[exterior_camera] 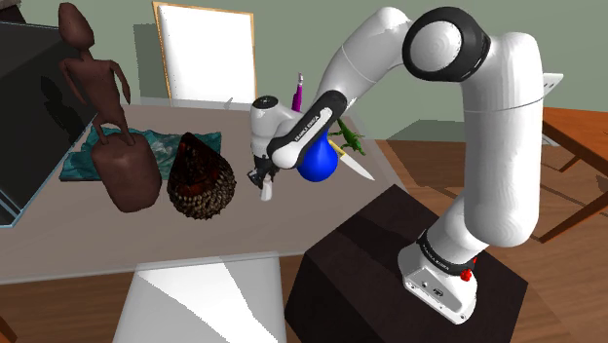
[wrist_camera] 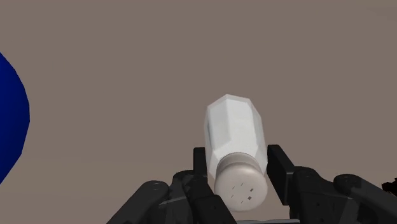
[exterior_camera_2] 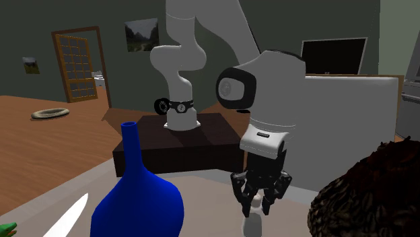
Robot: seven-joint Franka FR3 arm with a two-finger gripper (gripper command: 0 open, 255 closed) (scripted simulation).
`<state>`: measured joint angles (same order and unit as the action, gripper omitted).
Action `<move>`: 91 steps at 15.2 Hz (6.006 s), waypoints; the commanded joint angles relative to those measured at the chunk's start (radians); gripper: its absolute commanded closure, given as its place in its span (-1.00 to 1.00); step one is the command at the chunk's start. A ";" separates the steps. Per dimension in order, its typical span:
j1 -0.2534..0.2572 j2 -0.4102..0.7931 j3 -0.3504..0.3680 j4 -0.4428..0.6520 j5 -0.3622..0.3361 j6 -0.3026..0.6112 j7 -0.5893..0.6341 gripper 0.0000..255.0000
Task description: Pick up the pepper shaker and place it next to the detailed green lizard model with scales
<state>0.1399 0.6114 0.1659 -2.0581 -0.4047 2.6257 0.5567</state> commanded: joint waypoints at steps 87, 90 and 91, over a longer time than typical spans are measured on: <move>-0.447 0.016 -0.129 0.147 0.200 -0.045 -0.739 1.00; -0.440 0.050 -0.137 0.156 0.200 -0.020 -0.736 1.00; -0.438 0.062 -0.139 0.159 0.199 -0.012 -0.735 1.00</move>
<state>-0.3000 0.6271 0.0296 -1.8573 -0.2026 2.6294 -0.1802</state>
